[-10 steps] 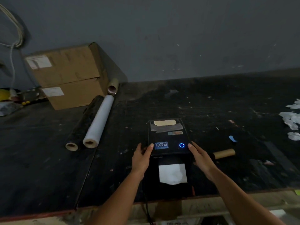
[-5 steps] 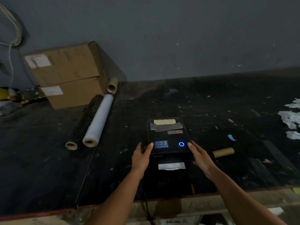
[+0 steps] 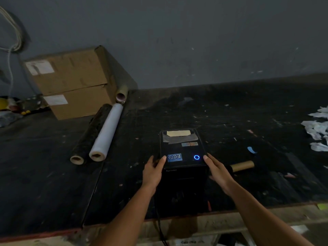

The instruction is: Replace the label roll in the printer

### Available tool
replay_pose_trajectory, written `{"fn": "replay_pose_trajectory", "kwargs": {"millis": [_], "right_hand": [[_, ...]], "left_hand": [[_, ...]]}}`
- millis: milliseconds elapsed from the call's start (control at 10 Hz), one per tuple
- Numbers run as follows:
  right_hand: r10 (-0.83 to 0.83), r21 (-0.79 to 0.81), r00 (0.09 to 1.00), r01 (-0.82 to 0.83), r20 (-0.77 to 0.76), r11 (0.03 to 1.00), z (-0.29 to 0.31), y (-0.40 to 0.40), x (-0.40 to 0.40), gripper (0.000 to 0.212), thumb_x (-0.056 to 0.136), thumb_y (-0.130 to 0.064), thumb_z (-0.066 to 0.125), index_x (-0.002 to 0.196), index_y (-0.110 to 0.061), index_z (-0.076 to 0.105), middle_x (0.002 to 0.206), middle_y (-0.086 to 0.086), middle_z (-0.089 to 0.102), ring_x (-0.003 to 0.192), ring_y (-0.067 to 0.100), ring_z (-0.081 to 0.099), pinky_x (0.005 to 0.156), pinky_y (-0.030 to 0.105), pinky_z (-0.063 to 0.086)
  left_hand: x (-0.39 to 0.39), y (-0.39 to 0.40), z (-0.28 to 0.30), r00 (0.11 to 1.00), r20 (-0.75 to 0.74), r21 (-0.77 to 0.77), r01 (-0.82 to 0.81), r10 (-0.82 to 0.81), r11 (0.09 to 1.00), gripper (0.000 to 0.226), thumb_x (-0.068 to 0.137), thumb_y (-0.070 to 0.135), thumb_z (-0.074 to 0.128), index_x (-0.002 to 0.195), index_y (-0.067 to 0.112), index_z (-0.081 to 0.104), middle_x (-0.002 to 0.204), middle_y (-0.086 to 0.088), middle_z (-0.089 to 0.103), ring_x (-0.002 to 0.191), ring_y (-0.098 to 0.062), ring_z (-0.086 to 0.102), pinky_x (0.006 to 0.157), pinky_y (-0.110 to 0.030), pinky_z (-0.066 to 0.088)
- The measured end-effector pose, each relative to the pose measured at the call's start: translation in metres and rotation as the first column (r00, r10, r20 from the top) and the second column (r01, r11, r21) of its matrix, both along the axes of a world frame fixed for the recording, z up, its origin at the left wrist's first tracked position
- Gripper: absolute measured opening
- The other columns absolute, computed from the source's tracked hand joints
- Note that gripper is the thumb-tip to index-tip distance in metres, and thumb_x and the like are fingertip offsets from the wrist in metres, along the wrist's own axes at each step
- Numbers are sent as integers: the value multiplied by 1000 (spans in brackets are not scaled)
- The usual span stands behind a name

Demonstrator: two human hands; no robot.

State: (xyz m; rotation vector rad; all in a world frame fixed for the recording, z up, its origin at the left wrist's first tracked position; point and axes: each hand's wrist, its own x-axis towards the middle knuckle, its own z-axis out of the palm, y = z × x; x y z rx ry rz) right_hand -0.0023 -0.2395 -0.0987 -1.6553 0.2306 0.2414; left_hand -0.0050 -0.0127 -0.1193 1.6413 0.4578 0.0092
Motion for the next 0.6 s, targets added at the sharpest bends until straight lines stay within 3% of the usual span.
{"fn": "replay_pose_trajectory", "kwargs": {"millis": [200,300,400,500,600], "right_hand": [[11,-43,1000,-11,-11,999,1,-2,2,58,91,-48,48,143,-28,33,147,2,42,134,23,39,112,45,30],[21,-68,999,-24,-40,997,6,-2,0,59,91,-49,47,144,-29,31,149,2,39,135,24,37,112,47,30],[46,-113,998,-49,-31,992,9,-1,-1,58,92,-49,44,144,-27,32,149,3,39,134,24,38,112,46,31],[78,-322,997,-79,-15,943,16,-1,-1,54,95,-45,42,142,-20,37,145,8,44,131,26,42,109,38,31],[14,-401,975,78,222,913,42,-7,-4,46,92,-35,52,135,-17,47,134,9,56,118,21,54,96,32,41]], "left_hand": [[-3,-1,6,1000,-16,23,15,-15,1000,89,76,57,67,147,18,29,145,-9,47,128,-26,50,106,-48,44],[-5,0,12,999,-18,51,32,-31,998,90,74,61,66,146,18,32,143,-8,49,127,-26,51,104,-49,46],[-3,3,9,999,-32,71,39,-37,997,105,59,72,64,145,20,33,142,-7,50,125,-26,53,102,-49,47],[-3,2,24,996,-69,151,75,-65,986,91,67,68,63,141,21,40,141,-6,52,122,-26,54,101,-49,48],[-23,-4,45,992,-15,287,122,-123,950,73,84,41,66,144,13,36,142,-10,50,127,-26,52,108,-35,41]]}}
